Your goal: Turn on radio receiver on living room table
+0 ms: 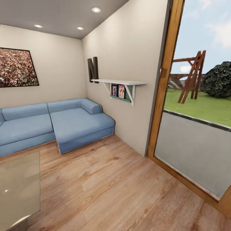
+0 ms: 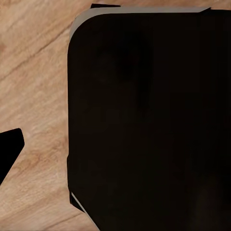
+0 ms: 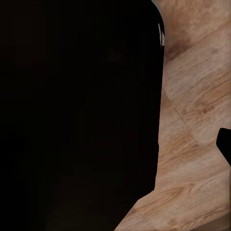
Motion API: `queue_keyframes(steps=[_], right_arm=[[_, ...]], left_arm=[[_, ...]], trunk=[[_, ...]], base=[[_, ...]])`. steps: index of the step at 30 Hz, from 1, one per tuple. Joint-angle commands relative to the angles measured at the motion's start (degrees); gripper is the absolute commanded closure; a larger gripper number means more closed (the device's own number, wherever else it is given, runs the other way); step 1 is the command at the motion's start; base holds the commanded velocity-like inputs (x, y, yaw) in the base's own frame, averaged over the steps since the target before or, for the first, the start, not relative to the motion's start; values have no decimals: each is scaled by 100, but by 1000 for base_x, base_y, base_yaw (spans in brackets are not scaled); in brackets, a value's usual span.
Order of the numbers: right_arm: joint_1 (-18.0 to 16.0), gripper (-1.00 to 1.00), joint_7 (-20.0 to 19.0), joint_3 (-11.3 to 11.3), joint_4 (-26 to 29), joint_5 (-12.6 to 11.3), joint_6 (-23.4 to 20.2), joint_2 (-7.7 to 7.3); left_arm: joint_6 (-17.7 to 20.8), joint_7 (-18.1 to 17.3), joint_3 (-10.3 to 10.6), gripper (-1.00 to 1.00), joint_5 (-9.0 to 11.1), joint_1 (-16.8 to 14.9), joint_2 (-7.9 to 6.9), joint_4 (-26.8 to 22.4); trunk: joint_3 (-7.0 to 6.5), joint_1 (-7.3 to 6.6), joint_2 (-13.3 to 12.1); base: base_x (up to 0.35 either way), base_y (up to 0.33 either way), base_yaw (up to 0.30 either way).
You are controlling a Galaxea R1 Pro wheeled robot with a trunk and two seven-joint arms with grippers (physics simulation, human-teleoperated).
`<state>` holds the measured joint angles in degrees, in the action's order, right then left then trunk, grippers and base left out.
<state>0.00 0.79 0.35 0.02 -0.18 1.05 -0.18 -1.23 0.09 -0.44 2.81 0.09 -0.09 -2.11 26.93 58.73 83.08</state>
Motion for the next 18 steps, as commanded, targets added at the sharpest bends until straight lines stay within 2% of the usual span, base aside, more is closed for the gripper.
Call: queue_keyframes(steps=[1, 14, 18], right_arm=[[0, -100, 0, 0, 1, 0, 0, 0], [0, -100, 0, 0, 0, 0, 0, 0], [0, -100, 0, 0, 1, 0, 0, 0]], left_arm=[[0, 0, 0, -100, 0, 0, 0, 0], [0, 0, 8, -100, -9, 0, 7, 0], [0, 0, 9, -100, -9, 0, -7, 0]], trunk=[[0, 0, 0], [0, 0, 0], [0, 0, 0]], base=[[0, 0, 46], [0, 0, 9], [163, 0, 0]])
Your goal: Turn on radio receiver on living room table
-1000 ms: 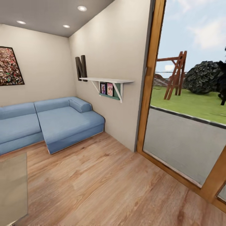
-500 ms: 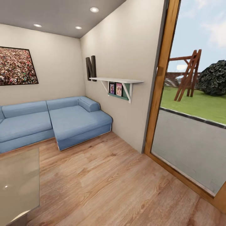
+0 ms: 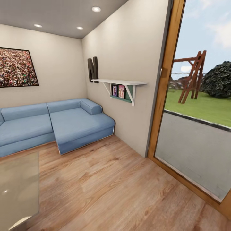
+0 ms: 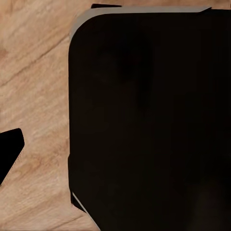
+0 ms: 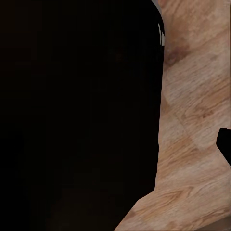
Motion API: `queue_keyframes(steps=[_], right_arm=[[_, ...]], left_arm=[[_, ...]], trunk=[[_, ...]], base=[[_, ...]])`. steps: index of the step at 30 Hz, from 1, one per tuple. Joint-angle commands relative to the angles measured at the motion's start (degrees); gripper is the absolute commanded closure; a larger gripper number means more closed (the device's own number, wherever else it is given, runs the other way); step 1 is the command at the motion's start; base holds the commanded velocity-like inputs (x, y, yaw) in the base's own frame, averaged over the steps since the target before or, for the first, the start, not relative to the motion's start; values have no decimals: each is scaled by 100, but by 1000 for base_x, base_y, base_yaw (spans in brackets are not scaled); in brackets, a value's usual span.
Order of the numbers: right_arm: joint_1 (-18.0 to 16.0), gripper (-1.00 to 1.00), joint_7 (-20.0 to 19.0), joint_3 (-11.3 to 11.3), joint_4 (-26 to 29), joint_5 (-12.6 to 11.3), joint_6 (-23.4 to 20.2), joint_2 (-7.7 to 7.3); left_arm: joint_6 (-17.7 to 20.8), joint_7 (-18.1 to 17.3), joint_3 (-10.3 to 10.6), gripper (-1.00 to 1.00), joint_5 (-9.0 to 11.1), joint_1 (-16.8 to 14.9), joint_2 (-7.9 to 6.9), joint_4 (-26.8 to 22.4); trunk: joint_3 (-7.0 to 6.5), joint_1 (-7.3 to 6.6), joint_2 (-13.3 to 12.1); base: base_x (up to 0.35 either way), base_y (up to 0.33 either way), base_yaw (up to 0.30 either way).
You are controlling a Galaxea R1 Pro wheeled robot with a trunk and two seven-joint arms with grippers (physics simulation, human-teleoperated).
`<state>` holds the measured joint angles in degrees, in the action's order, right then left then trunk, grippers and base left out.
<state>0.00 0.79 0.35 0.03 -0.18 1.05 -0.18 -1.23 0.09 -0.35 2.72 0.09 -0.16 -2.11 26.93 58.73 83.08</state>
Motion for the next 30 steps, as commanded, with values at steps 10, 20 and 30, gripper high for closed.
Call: queue_keyframes(steps=[10, 20, 30], right_arm=[[0, -100, 0, 0, -1, -7, -8, 0], [0, -100, 0, 0, -3, -18, 0, 0], [0, -100, -2, 0, -2, -18, 0, 0]], left_arm=[[0, 0, 0, -100, 2, 0, -2, 0], [0, 0, -6, -100, 0, 0, -2, 0], [0, 0, -9, -100, 0, 0, 4, 0]], trunk=[[0, 0, 0], [0, 0, 0], [0, 0, 0]], base=[[282, 0, 0], [44, 0, 170], [0, 0, 272]])
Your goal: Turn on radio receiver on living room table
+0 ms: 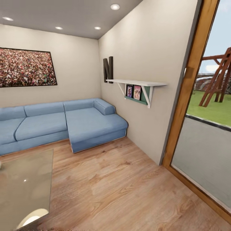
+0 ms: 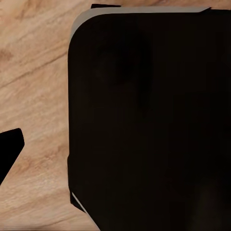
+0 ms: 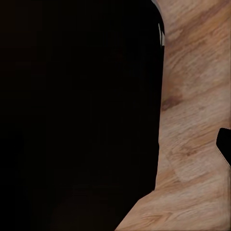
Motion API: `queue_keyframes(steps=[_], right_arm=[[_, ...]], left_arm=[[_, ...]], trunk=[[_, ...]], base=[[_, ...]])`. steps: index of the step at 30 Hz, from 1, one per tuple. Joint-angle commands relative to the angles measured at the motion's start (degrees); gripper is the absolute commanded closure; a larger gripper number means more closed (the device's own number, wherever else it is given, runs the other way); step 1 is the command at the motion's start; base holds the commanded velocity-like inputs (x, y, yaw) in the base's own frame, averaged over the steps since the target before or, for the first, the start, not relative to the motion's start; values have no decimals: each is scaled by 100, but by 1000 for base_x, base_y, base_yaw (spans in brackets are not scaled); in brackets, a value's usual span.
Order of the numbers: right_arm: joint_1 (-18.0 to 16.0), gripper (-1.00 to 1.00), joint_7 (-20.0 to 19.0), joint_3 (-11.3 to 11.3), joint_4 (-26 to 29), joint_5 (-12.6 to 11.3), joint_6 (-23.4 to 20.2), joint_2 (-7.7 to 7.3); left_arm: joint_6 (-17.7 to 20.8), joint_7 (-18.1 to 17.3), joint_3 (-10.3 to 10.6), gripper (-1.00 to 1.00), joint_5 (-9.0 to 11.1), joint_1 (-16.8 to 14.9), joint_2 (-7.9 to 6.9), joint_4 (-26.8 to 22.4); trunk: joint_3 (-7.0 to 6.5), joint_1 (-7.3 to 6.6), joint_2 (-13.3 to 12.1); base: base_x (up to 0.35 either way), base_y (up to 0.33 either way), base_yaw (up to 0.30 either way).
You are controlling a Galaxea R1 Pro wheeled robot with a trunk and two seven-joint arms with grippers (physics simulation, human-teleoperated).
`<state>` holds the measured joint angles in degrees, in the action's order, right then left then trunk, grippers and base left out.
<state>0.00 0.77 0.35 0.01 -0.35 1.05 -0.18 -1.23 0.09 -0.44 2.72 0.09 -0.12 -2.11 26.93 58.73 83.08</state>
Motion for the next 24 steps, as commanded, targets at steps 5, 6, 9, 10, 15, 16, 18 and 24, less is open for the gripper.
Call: queue_keyframes(steps=[5, 6, 9, 10, 15, 16, 18, 24], right_arm=[[0, -100, 2, 0, 1, 0, 0, 0], [0, -100, 2, 0, 0, 0, 0, 0], [0, -100, -2, 0, 1, -1, 0, 0], [0, -100, -3, 0, 0, -1, 0, 0], [0, -100, -6, 0, -1, 0, 0, 0], [0, -100, -6, 0, -1, 0, 0, 0], [0, -100, -6, 0, -1, 0, 0, 0], [0, -100, -6, 0, 1, 8, 0, 0]], left_arm=[[0, 0, 6, -100, 0, 0, 3, 0], [0, 0, 5, -100, 0, 0, 3, 0], [0, 0, 5, -100, 0, 0, 3, 0], [0, 0, 4, -100, 0, 0, 3, 0], [0, 0, 6, -100, 4, 0, -4, 0], [0, 0, 7, -100, 3, 0, -5, 0], [0, 0, 8, -100, 6, 0, -5, 0], [0, 0, 8, -100, 9, 0, -5, 0]], trunk=[[0, 0, 0], [0, 0, 0], [0, 0, 0], [0, 0, 0], [0, 0, 0], [0, 0, 0], [0, 0, 0], [0, 0, 0]], base=[[0, 0, 273], [0, 0, 273], [0, 0, 162], [0, 0, 73], [160, 0, 21], [265, 0, 6], [288, 0, 4], [312, 0, 1]])
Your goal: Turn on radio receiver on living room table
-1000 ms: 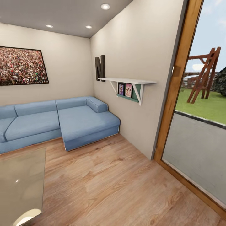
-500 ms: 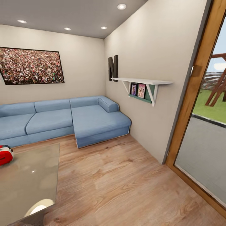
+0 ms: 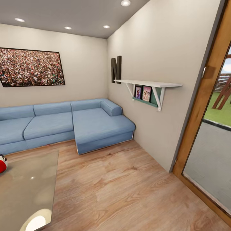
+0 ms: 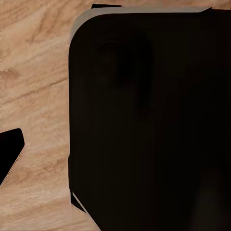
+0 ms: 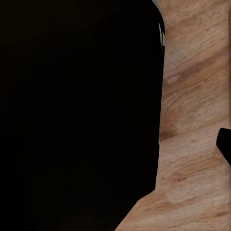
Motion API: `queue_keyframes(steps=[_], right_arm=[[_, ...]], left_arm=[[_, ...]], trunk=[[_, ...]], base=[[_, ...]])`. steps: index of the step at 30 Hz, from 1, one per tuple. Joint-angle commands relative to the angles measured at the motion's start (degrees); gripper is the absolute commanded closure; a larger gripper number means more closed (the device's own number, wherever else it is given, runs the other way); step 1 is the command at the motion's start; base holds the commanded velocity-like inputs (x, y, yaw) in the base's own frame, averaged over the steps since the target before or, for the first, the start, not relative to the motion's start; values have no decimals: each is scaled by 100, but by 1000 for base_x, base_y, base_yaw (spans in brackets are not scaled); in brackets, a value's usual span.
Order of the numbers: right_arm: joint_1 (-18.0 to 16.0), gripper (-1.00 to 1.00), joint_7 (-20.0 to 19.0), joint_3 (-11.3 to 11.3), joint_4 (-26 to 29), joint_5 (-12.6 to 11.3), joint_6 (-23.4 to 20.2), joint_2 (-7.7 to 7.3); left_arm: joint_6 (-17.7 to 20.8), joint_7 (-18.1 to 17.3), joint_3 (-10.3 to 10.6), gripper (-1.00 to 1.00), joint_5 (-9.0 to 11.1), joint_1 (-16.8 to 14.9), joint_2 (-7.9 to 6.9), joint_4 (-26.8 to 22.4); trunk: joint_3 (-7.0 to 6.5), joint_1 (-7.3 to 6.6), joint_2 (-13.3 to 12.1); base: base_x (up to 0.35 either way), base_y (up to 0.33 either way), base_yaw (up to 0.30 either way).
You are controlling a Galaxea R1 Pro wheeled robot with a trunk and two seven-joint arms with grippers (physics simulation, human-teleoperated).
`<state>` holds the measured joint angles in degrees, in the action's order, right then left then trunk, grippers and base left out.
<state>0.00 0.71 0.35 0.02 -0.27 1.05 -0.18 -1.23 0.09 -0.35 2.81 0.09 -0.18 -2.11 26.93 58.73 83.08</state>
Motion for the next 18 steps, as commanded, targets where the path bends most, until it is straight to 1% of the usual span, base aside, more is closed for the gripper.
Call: queue_keyframes(steps=[1, 18], right_arm=[[0, -100, 0, 0, -1, 0, 0, 0], [0, -100, 0, 0, -2, -8, 0, 0]], left_arm=[[0, 0, -2, -100, 0, 0, 0, 0], [0, 0, -5, -100, 0, 0, 0, 0]], trunk=[[0, 0, 0], [0, 0, 0]], base=[[317, 0, 0], [318, 0, 0]])
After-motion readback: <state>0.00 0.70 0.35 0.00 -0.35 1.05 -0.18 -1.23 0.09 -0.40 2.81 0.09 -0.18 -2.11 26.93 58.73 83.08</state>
